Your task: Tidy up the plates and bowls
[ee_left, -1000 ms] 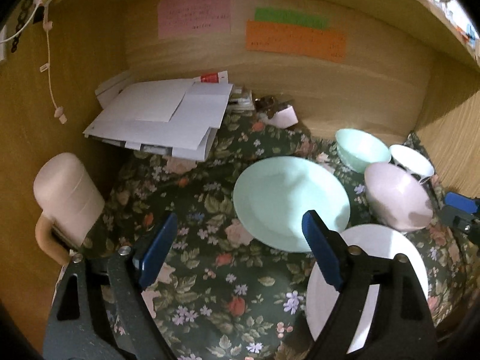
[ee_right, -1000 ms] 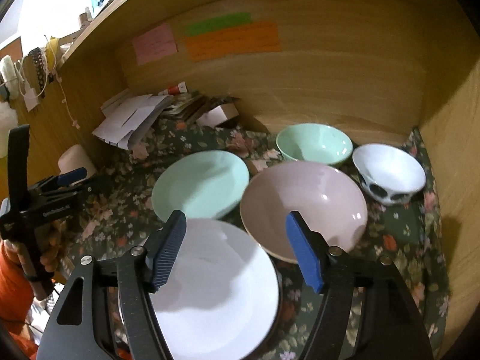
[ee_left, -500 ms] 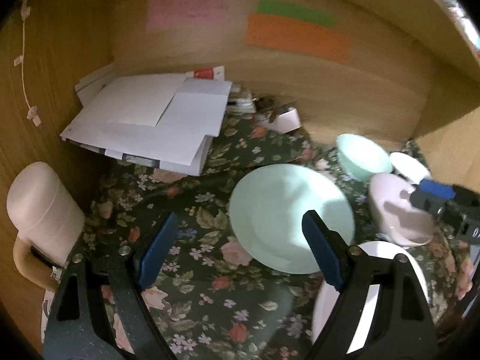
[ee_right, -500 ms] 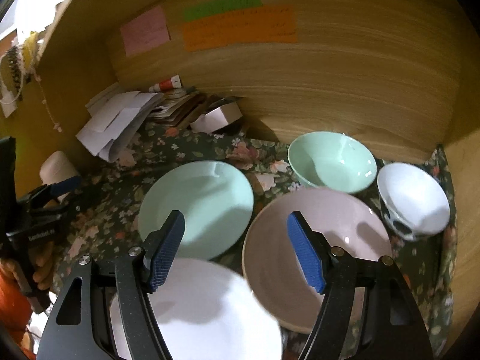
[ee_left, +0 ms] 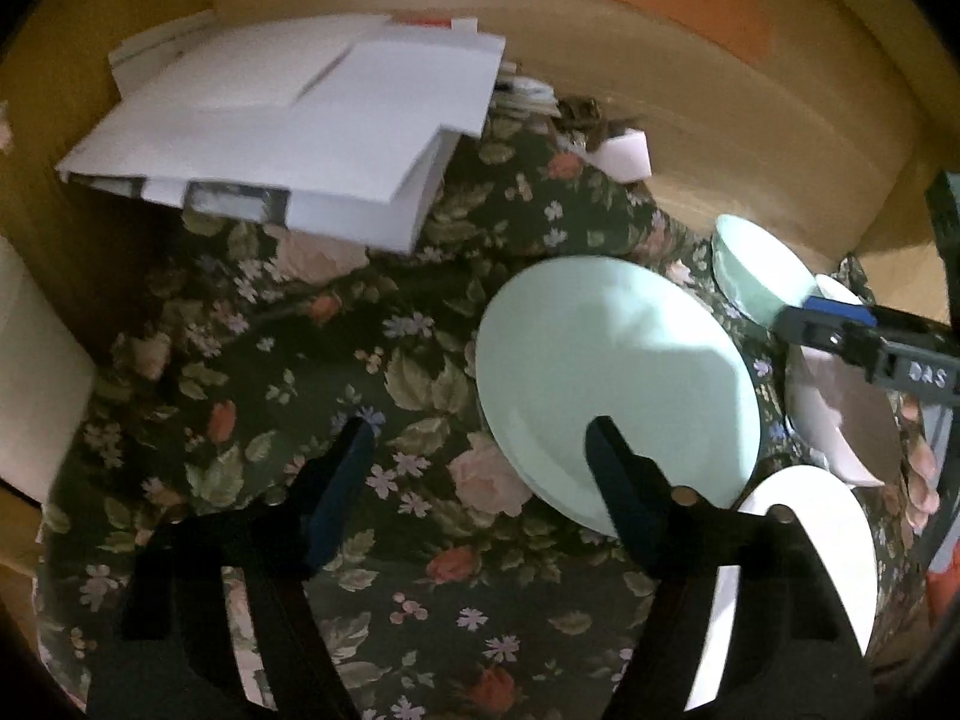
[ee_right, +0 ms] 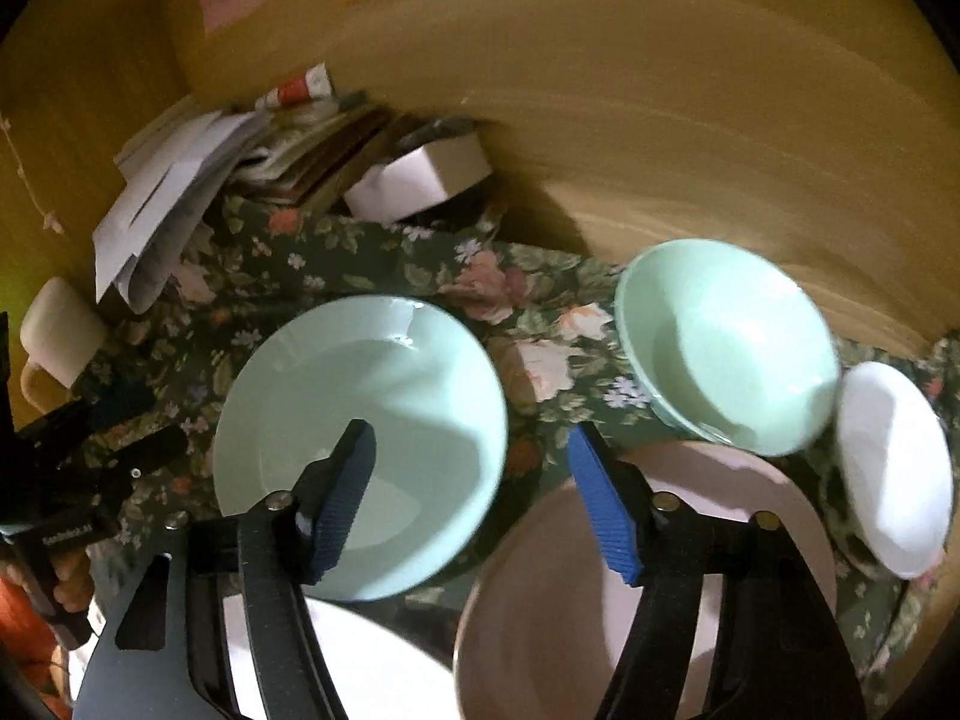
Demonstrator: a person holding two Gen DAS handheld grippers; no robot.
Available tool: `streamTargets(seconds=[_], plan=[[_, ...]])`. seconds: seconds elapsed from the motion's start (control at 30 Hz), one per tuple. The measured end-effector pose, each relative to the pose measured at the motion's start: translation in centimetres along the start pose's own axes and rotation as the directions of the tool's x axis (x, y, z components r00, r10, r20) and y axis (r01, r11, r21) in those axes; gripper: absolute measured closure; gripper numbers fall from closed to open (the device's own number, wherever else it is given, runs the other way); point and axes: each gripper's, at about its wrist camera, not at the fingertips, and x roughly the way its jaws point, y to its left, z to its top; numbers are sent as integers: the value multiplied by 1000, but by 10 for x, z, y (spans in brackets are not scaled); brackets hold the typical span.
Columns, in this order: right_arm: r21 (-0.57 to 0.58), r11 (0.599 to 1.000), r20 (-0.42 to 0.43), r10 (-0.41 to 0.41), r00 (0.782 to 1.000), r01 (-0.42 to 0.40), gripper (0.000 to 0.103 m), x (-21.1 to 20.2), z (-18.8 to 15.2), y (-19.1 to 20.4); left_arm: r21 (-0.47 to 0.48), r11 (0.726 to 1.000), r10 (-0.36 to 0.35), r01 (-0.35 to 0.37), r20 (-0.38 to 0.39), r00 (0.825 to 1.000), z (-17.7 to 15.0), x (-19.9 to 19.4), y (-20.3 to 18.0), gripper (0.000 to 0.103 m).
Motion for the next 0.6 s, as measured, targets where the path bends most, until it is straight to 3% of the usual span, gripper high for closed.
streamTargets(seconds=[0.1, 0.17, 0.23, 0.33, 0.6], plan=[[-38, 999, -47, -19, 999, 17, 55, 16, 6, 2, 1, 1000, -14, 14, -26, 1000, -1, 8, 1, 39], [-40, 999, -80, -25, 997, 22, 61, 26, 10, 0, -2, 1000, -21, 21, -50, 999, -2, 14, 1, 52], [-40, 999, -113, -21, 993, 16, 67, 35, 14, -3, -10, 1000, -29, 28, -66, 997, -2, 19, 3, 54], [-38, 999, -154, -24, 988, 18, 69, 46, 18, -7, -15, 999, -30, 29, -67, 997, -2, 21, 5, 60], [-36, 999, -234, -10, 972, 1, 72, 68, 27, -6, -22, 998, -68, 66, -92, 993, 0, 30, 5, 61]])
